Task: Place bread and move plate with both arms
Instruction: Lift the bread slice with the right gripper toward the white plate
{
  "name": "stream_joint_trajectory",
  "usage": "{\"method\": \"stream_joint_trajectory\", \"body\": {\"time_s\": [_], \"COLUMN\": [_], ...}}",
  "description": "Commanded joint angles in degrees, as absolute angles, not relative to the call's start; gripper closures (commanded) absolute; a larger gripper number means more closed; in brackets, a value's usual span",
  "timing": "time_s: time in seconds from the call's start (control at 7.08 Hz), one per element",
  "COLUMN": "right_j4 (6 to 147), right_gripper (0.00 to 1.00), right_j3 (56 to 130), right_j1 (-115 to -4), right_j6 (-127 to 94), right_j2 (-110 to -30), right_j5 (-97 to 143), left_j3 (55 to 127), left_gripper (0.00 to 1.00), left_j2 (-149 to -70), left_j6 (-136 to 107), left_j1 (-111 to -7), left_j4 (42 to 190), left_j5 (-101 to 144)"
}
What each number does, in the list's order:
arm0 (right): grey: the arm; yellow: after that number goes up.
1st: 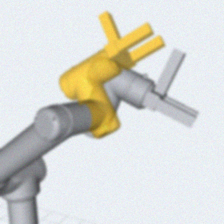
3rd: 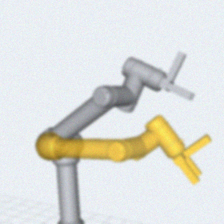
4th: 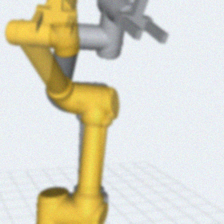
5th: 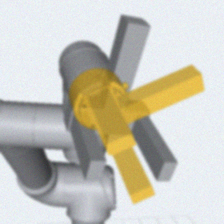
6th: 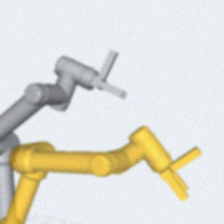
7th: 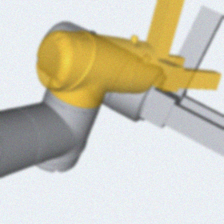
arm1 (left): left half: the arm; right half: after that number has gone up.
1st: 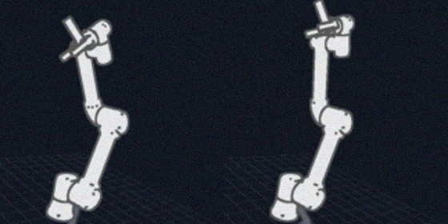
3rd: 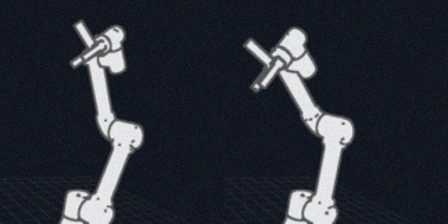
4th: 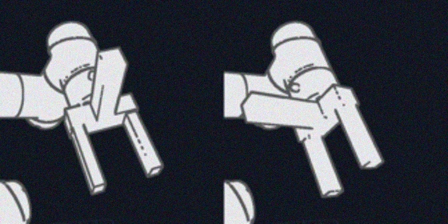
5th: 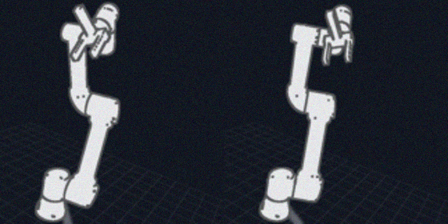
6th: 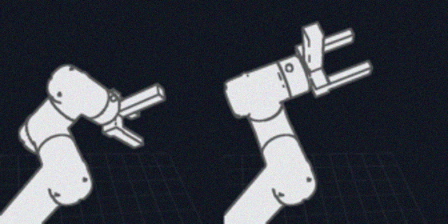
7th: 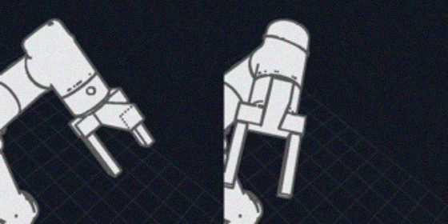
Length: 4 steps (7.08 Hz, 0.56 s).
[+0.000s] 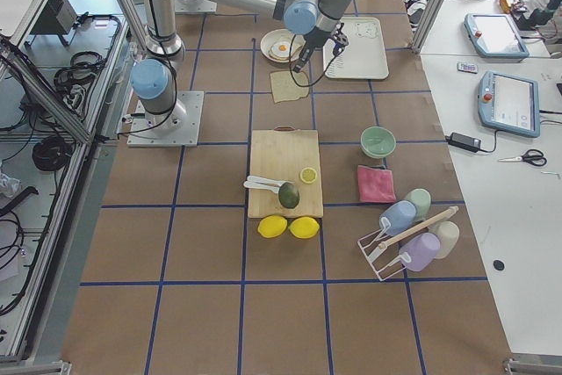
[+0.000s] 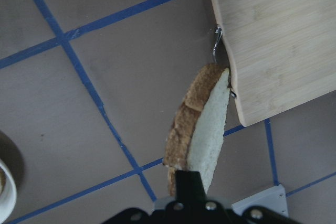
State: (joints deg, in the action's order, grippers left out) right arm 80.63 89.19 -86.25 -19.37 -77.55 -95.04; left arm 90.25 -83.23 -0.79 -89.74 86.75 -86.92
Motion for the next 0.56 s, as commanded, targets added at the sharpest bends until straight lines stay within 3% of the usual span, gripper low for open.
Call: {"method": "stream_joint_trajectory", "body": {"time_s": [0.0,0.42], "right_j4": [80.85,83.91], "right_gripper": [1.00,1.00], "right_j3": [88.95,86.31], "right_j1": [-96.46,-104.30], "right_j6": [-35.43,-48.22], "right_j2": [-77.44,-74.28], "right_j5": [-86.35,-79.29], "left_j3": [90.18,90.26], "left_gripper": [0.00,0.00], "left_j2": [-83.23,-83.23], "left_j6": [-0.79,-0.79], "left_j1": [-89.74,-89.74], "left_j4": [86.75,86.75], "left_j5": [-86.92,-86.92]}}
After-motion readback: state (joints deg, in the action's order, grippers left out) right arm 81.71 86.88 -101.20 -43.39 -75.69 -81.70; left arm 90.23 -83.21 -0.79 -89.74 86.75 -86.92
